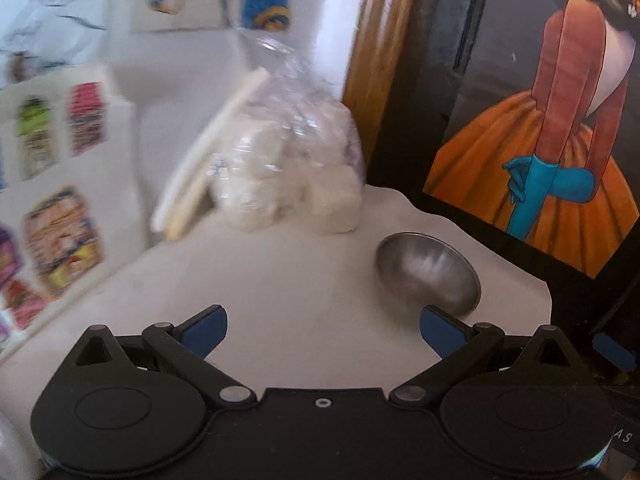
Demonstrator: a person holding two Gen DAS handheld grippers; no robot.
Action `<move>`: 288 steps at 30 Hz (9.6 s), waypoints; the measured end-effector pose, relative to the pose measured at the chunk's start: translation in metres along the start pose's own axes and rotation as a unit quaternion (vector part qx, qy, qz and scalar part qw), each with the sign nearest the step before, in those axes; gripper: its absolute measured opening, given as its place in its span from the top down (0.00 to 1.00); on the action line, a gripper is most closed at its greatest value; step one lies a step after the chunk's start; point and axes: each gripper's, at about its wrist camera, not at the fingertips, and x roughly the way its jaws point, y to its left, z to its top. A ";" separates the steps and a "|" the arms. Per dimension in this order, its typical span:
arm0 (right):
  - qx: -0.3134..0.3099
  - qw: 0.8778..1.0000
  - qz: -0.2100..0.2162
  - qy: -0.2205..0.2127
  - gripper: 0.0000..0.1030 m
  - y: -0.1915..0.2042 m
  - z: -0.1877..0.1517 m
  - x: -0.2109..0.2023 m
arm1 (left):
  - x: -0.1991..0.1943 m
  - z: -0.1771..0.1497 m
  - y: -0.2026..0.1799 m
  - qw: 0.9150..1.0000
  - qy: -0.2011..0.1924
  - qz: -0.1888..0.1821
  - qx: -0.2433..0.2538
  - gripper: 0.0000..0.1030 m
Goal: Organize plates and bowls
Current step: 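Move both grippers to the steel bowl beside the bag of buns, then close both grippers on the steel bowl rim and lift it, then carry the steel bowl beside the plate stack, lower it and open both grippers, then move both grippers to the larger white red-rimmed bowl and grip its rim, then lift the white bowl with both grippers and carry it over the steel bowl, then lower the white bowl into the steel bowl and open both grippers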
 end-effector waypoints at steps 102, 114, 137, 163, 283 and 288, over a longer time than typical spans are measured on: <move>0.004 0.964 0.179 0.196 0.74 0.123 -0.097 -0.154 | -0.163 -0.199 0.130 0.981 0.103 -0.082 -0.142 0.77; 0.013 0.958 0.175 0.227 0.71 0.124 -0.102 -0.146 | -0.161 -0.199 0.128 0.982 0.115 -0.084 -0.126 0.76; 0.049 0.968 0.158 0.188 0.26 0.098 -0.081 -0.128 | -0.166 -0.156 0.143 0.991 0.041 -0.033 -0.121 0.14; 0.202 0.940 0.163 0.220 0.19 0.079 -0.063 0.000 | -0.017 -0.070 0.103 0.996 0.087 -0.016 -0.022 0.01; 0.027 0.917 0.240 0.317 0.74 0.128 -0.077 -0.116 | -0.148 -0.163 0.104 0.981 0.154 -0.110 0.033 0.82; 0.012 0.911 0.237 0.337 0.74 0.132 -0.072 -0.111 | -0.144 -0.158 0.100 0.979 0.171 -0.103 0.048 0.82</move>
